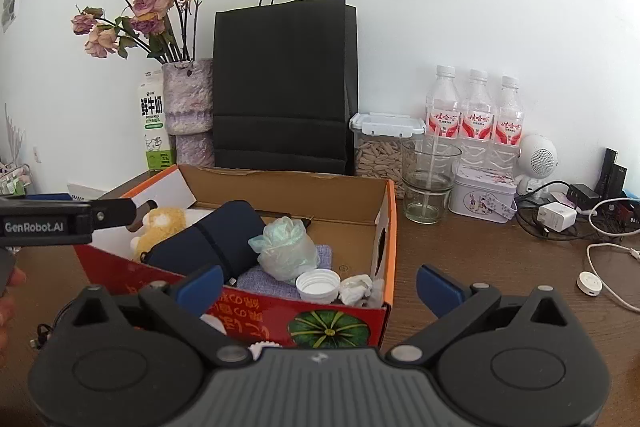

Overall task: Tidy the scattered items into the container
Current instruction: 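Withdraw both grippers from the box back over the table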

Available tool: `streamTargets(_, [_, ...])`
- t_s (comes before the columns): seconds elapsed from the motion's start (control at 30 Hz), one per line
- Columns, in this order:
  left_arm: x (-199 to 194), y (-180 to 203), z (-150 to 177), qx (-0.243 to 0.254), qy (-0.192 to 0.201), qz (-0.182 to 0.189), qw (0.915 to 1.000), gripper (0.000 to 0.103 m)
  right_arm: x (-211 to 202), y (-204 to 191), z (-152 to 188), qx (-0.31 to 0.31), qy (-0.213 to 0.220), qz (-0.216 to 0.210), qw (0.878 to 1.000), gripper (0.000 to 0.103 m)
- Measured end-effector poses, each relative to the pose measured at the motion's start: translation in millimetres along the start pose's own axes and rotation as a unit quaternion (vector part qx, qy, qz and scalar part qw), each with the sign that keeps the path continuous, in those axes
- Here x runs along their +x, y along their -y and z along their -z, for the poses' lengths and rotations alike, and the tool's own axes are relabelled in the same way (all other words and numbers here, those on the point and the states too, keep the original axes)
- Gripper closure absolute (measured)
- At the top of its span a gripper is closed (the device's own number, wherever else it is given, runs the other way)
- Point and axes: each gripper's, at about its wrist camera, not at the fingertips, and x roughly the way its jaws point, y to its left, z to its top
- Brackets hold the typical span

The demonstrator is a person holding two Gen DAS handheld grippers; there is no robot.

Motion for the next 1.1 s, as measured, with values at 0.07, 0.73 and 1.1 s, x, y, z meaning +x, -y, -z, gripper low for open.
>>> streamTargets(0.07, [-9, -5, 4, 0.003, -0.002, -0.007, 1.0000, 0.000, -10, 1, 4, 0.005, 0.000, 0.003, 1.000, 0.000])
streamTargets(0.73, [-63, -63, 59, -0.005, -0.045, -0.056, 0.9974, 0.000, -64, 14, 70, 0.025, -0.046, 0.029, 0.998, 0.000])
streamTargets(1.1, [-71, -73, 79, -0.006, -0.067, -0.057, 0.9961, 0.000, -67, 12, 98, 0.019, -0.082, 0.024, 0.996, 0.000])
